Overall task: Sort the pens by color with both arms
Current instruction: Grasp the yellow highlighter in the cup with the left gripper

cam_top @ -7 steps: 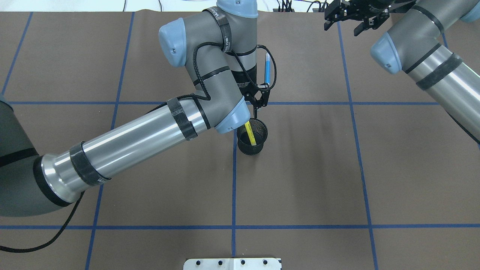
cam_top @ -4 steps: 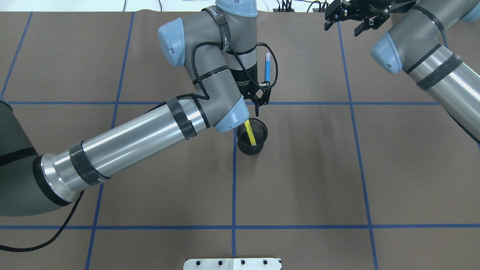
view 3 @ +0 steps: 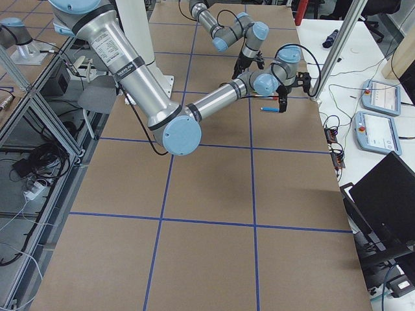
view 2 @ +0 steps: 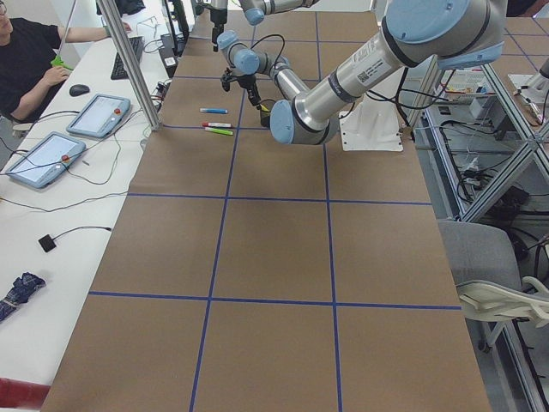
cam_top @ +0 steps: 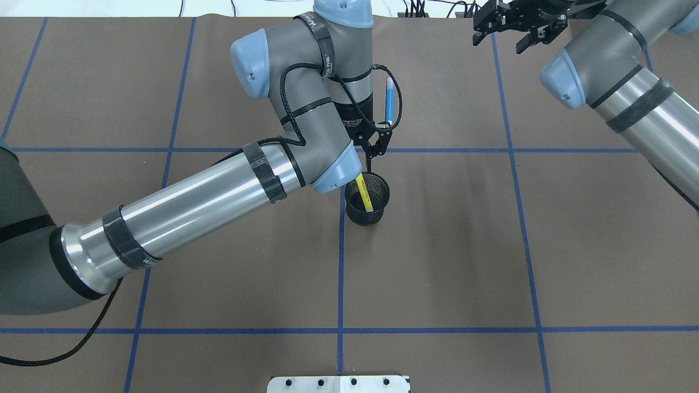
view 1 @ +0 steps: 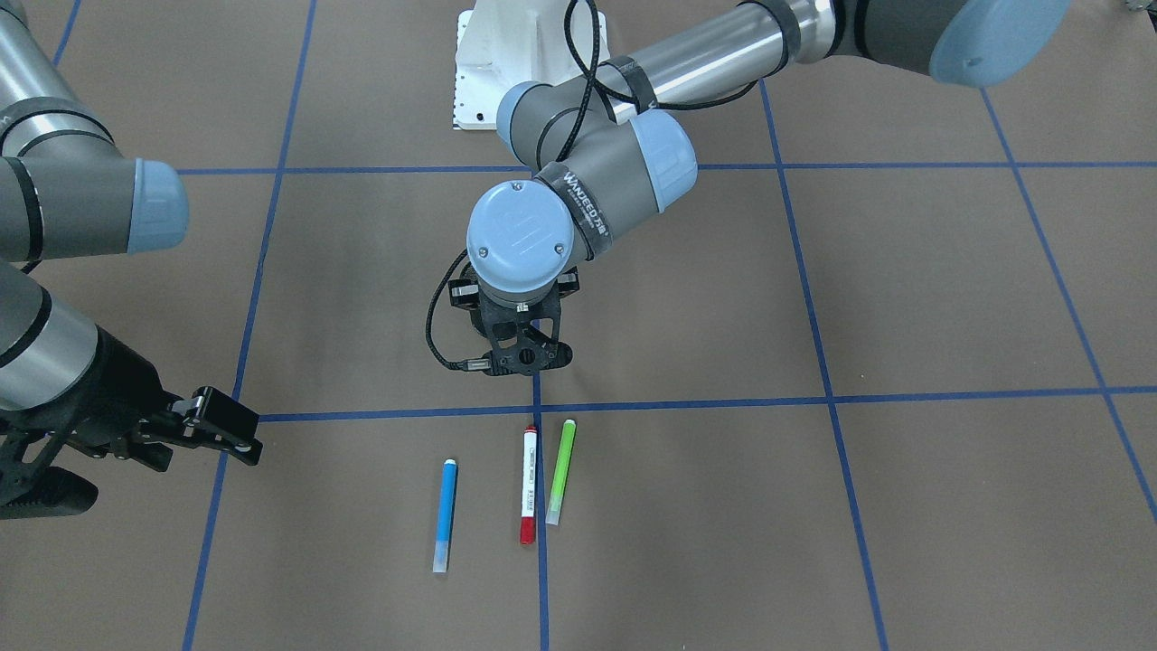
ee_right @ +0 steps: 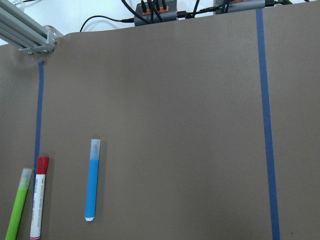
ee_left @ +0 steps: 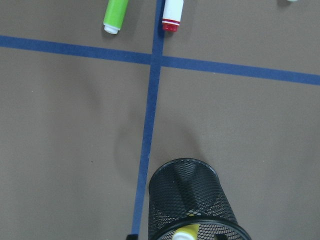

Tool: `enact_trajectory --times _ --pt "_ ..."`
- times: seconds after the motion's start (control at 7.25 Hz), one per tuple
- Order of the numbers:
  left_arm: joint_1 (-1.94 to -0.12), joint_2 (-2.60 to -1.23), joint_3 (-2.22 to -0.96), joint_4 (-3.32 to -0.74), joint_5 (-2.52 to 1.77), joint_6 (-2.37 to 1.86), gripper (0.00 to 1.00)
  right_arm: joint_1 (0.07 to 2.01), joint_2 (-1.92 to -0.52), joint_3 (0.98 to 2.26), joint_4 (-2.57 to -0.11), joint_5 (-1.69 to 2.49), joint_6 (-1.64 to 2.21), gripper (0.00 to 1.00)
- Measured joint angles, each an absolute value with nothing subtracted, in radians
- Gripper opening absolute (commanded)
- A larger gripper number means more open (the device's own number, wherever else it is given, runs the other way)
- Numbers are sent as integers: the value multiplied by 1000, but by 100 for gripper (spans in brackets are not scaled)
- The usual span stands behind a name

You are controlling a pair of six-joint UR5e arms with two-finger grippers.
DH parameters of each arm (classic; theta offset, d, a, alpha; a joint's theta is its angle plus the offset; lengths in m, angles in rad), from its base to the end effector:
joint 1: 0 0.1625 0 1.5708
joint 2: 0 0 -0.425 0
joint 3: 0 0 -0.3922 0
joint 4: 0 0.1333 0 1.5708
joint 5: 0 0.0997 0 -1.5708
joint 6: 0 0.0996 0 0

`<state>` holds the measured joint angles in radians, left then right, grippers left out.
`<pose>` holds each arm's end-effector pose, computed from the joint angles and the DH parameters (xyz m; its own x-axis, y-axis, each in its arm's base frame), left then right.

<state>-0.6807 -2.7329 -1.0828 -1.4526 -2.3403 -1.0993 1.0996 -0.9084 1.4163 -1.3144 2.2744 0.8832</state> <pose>0.5961 -0.5651 0.0947 0.6638 -0.1177 -0.7386 -0.1513 0.9460 -0.2868 -0.2694 -0.6805 0.2927 0.5555 0.0242 0.8312 -0.1600 0.9840 0.0783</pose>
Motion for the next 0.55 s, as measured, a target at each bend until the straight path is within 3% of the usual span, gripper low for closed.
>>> enact_trajectory --times 0.55 --pt "-677 -2735 -1085 -1458 -2340 -1101 49 1101 -916 1415 -1315 2275 852 100"
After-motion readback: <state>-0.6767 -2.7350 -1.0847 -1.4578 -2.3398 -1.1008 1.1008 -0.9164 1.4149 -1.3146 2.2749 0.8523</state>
